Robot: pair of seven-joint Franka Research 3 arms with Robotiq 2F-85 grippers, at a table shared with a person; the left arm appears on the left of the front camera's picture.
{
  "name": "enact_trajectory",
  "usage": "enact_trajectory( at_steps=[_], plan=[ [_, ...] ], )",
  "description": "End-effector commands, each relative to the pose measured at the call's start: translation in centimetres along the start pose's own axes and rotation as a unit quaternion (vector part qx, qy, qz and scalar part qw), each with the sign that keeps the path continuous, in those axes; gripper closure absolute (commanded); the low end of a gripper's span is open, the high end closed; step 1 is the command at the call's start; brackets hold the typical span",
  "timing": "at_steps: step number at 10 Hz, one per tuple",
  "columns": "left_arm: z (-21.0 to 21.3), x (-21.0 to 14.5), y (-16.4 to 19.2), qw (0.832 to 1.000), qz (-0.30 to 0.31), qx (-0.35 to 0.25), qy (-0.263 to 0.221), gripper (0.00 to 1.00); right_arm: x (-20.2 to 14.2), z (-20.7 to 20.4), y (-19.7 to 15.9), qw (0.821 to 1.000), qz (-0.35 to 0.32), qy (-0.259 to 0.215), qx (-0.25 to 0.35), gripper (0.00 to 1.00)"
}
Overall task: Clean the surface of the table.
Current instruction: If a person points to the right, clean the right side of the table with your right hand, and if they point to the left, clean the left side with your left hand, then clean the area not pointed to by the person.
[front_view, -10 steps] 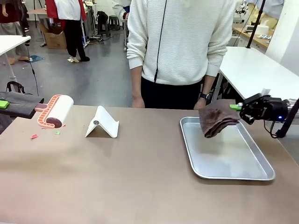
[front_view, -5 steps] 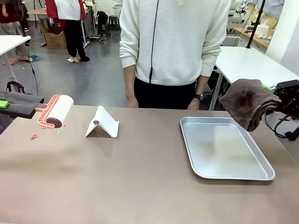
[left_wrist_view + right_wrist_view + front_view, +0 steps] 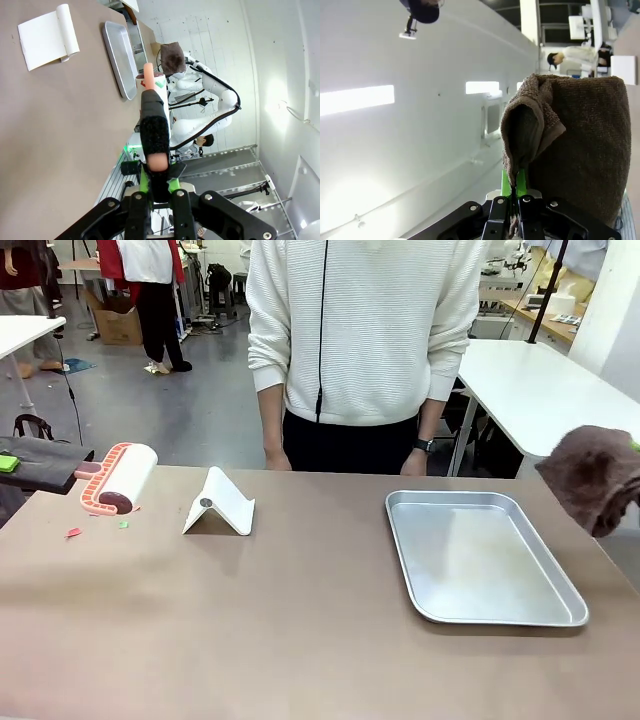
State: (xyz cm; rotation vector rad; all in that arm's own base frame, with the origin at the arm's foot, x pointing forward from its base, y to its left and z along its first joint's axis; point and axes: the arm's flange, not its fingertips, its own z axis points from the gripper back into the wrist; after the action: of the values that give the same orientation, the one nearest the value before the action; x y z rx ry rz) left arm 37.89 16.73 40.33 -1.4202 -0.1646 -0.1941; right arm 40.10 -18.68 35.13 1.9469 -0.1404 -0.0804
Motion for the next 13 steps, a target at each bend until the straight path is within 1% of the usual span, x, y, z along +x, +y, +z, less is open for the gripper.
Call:
enact_trajectory(
  at_steps=[1,2,13],
  plan=[
    [0.04,-0.33,-0.22,1.000,-0.010,-0.005,0.002,1.00,-0.22,0.54,0.91,0.999,0.026,0.033,0.002,0.97],
    [0.04,-0.33,-0.22,1.000,-0.010,-0.005,0.002,1.00,0.00,0.00,0.00,1.000,0.000,0.000,0.000,0.97],
    [0.04,-0.33,-0.22,1.000,-0.010,-0.005,0.002,1.00,0.00,0.00,0.00,1.000,0.000,0.000,0.000,0.97]
  ],
)
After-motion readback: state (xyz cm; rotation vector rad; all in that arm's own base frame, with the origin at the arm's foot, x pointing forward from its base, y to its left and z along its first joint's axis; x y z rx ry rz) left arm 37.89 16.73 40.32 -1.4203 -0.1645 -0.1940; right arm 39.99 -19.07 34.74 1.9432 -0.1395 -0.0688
